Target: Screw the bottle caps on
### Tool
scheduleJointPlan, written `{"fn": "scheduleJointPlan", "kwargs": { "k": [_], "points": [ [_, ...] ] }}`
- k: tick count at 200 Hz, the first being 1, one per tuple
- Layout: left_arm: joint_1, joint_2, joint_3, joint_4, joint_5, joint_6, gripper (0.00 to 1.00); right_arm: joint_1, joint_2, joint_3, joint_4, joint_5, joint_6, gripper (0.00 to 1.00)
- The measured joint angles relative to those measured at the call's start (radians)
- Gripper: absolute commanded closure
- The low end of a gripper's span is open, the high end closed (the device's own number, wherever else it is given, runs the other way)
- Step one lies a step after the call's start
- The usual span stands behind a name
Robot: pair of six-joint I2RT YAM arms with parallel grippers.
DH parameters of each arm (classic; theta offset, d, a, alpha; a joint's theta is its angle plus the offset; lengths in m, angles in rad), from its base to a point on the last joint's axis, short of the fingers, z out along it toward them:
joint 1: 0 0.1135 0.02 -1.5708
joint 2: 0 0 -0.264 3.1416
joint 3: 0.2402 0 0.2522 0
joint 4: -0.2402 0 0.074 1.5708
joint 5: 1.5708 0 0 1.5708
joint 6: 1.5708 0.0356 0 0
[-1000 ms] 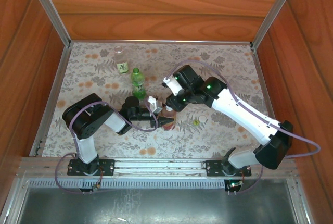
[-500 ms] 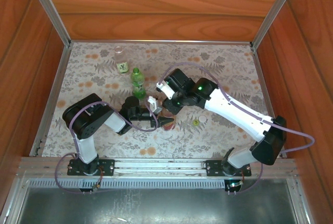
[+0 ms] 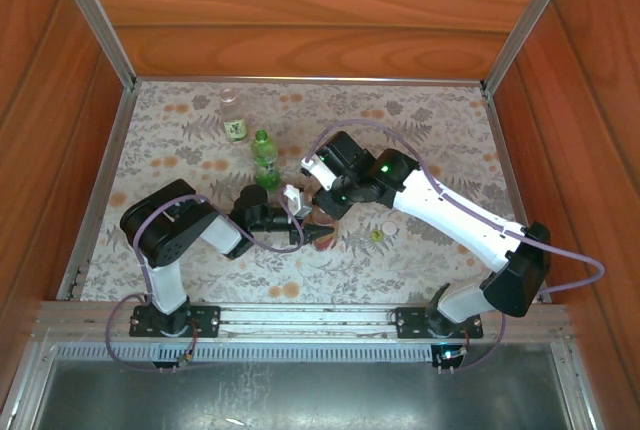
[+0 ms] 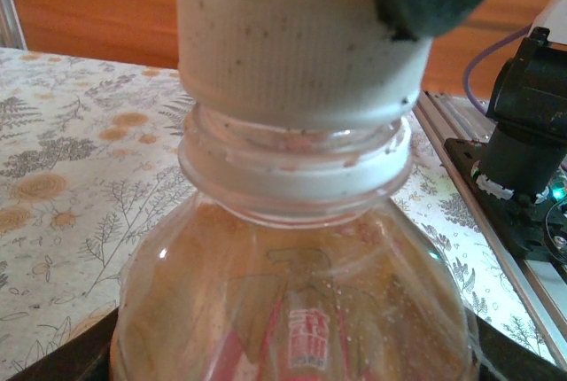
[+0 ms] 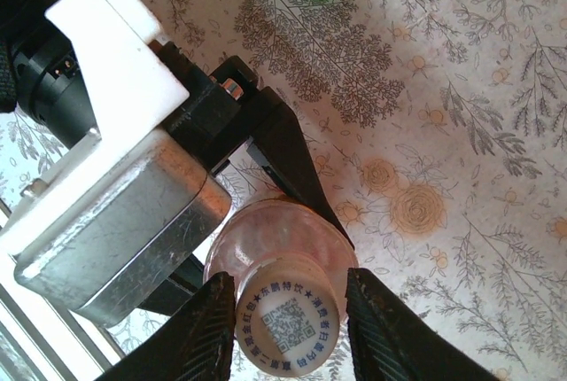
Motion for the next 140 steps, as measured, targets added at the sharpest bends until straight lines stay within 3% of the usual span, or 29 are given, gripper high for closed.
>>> {"fn": "scheduleJointPlan", "kwargs": {
  "k": [73,97,140],
  "points": [
    [0.000,0.000,0.000,0.000,0.000,0.000,0.40,0.000,0.000,0.000,-0.007,-0.018,-0.009,0.68],
    [0.000,0.000,0.000,0.000,0.000,0.000,0.40,0.000,0.000,0.000,-0.006,-0.023,-0.011,0.64],
    [0.000,0.000,0.000,0.000,0.000,0.000,0.40,0.000,0.000,-0.001,-0.010,-0.025,-0.016,0.64]
  ]
}}
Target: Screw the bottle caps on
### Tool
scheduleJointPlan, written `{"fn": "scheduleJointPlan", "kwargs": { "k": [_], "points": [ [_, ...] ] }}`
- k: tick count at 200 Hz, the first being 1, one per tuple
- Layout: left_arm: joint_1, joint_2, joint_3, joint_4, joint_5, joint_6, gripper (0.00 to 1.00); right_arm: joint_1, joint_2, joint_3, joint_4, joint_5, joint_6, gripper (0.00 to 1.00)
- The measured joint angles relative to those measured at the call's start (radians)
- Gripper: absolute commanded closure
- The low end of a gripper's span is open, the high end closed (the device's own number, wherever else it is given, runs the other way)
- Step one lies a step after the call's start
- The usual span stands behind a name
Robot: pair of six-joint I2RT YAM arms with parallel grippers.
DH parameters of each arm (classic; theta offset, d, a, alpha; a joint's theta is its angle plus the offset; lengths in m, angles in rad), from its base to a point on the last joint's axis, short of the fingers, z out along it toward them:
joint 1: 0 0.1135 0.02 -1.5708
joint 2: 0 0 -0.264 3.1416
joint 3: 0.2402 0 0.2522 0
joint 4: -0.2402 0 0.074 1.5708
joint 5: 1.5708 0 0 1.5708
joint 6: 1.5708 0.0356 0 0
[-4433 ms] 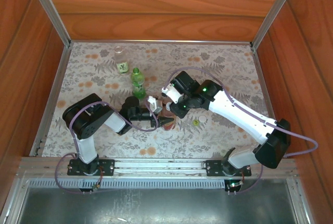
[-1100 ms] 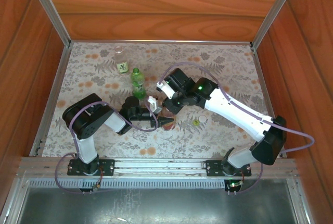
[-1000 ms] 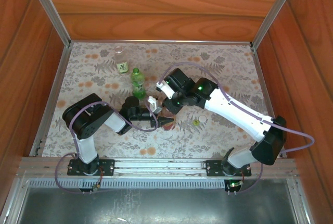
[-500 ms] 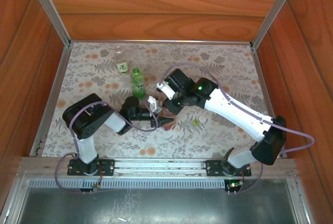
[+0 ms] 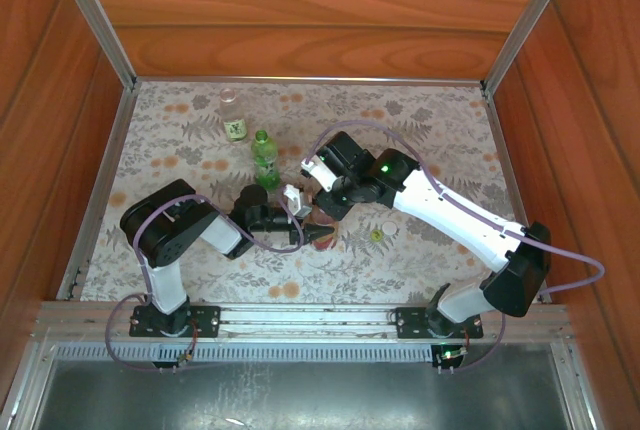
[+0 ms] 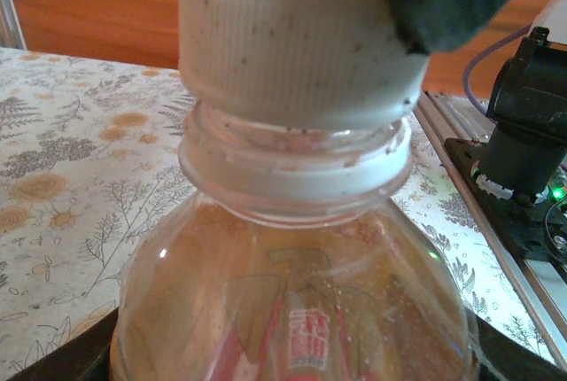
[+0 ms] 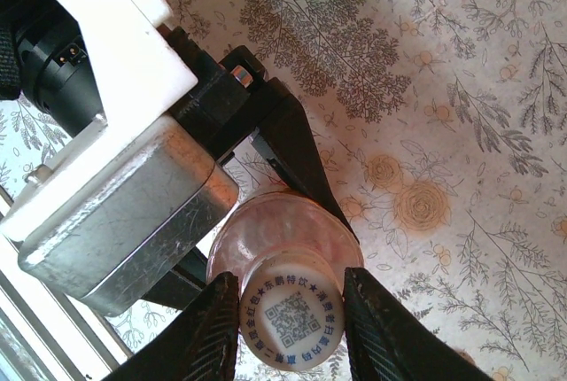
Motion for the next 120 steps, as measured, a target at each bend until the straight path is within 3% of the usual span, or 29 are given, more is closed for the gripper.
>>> {"fn": "scheduleJointPlan", "kwargs": {
  "k": [65,120],
  "points": [
    [0.000,0.000,0.000,0.000,0.000,0.000,0.40,0.000,0.000,0.000,0.001,-0.002,-0.003,0.73],
    [0.000,0.000,0.000,-0.002,0.005,0.000,0.40,-0.001,-0.031,-0.026,0.022,-0.032,-0.058,0.73]
  ]
}}
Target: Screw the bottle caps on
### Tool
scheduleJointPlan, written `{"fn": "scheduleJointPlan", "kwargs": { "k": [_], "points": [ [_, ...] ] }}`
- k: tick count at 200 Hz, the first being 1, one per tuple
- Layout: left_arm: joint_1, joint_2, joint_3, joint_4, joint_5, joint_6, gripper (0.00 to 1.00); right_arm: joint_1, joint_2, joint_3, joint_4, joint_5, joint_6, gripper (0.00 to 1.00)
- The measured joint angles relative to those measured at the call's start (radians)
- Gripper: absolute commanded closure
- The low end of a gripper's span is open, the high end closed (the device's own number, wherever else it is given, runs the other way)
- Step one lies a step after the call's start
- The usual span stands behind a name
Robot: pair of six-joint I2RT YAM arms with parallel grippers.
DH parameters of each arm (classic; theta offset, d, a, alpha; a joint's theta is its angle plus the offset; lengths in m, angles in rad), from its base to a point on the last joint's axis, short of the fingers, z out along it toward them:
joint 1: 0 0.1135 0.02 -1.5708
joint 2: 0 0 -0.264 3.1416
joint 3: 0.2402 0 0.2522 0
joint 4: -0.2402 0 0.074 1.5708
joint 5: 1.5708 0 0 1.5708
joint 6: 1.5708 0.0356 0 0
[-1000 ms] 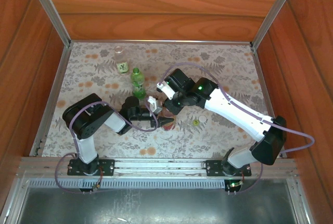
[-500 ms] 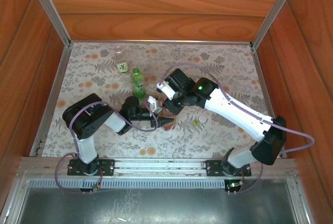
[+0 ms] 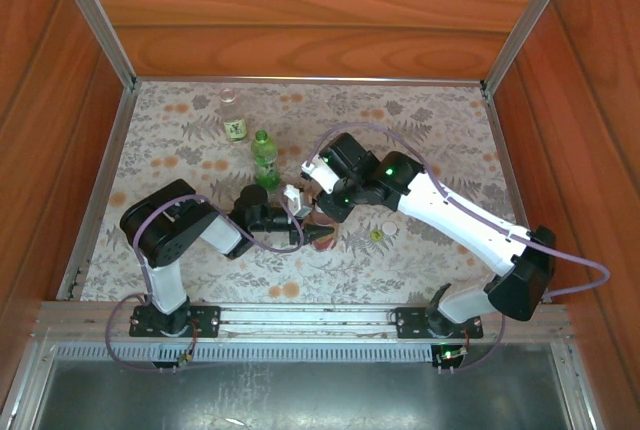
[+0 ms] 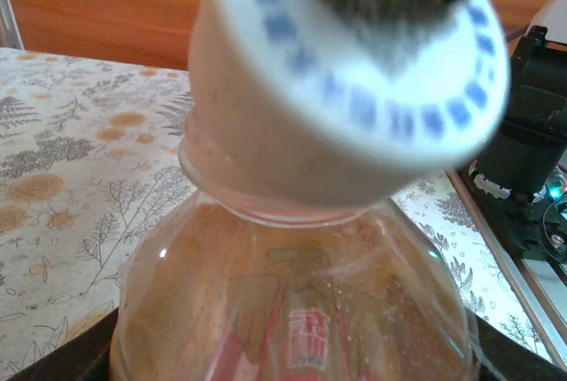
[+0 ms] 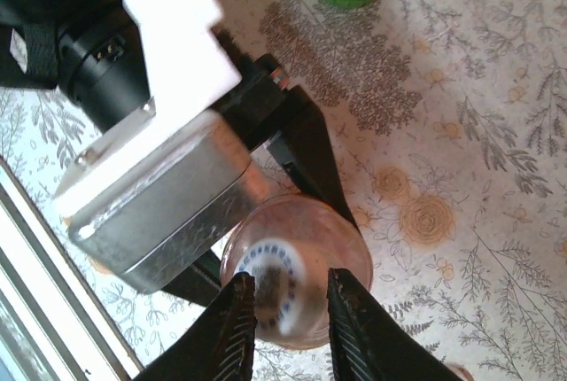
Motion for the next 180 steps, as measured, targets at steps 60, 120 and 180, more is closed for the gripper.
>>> {"fn": "scheduleJointPlan", "kwargs": {
  "k": [60,120,180],
  "points": [
    [0.000,0.000,0.000,0.000,0.000,-0.002,0.40,-0.014,0.016,-0.001,-0.020,-0.037,-0.047,0.72],
    [0.001,0.000,0.000,0.000,-0.001,-0.004,0.40,-0.015,0.017,-0.001,-0.022,-0.009,-0.041,0.73],
    [0.006,0.000,0.000,0.000,0.000,-0.007,0.40,-0.016,0.012,-0.002,-0.013,0.005,-0.020,0.73]
  ]
}}
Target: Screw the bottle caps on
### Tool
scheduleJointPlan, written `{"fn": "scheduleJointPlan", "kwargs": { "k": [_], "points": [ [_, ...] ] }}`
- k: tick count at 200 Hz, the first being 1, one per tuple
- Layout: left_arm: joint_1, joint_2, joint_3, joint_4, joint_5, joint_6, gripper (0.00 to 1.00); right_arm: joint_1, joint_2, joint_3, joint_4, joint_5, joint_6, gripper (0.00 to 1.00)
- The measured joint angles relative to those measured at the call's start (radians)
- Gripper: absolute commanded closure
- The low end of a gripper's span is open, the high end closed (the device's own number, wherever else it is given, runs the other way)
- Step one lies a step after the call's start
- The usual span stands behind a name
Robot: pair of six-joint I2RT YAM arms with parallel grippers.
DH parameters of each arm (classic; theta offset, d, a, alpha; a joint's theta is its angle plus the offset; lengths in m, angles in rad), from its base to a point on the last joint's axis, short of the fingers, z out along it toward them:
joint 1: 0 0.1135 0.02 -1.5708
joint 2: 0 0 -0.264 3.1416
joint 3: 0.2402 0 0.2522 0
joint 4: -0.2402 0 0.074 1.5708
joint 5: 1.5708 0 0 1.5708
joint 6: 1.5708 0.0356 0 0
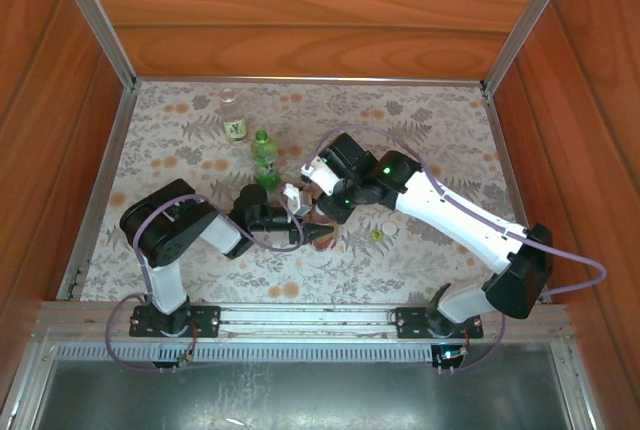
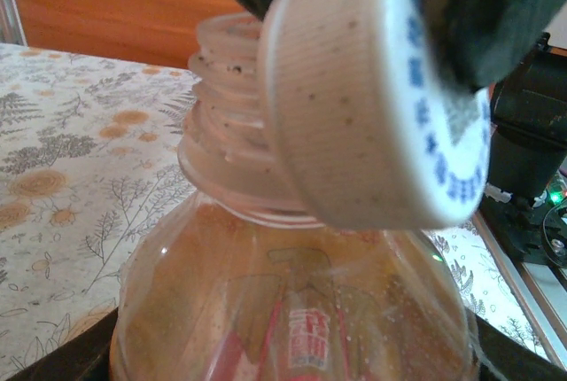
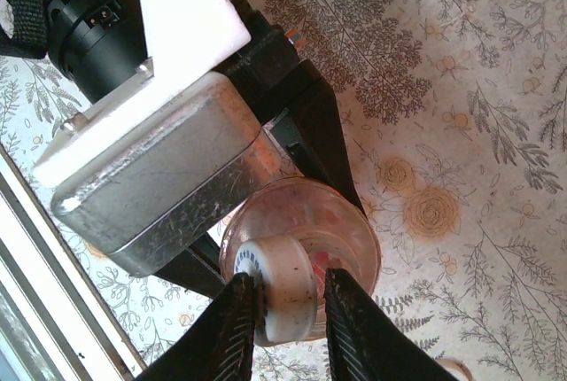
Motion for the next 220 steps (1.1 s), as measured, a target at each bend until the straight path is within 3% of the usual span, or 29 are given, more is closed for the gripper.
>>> {"fn": "scheduleJointPlan", "kwargs": {
  "k": [45,220],
  "points": [
    [0.000,0.000,0.000,0.000,0.005,0.001,0.40,-0.012,-0.034,-0.003,0.018,0.027,0.009,0.68],
    [0.000,0.000,0.000,-0.001,0.008,0.005,0.40,-0.026,0.020,0.009,0.065,0.064,0.021,0.70]
  ]
}}
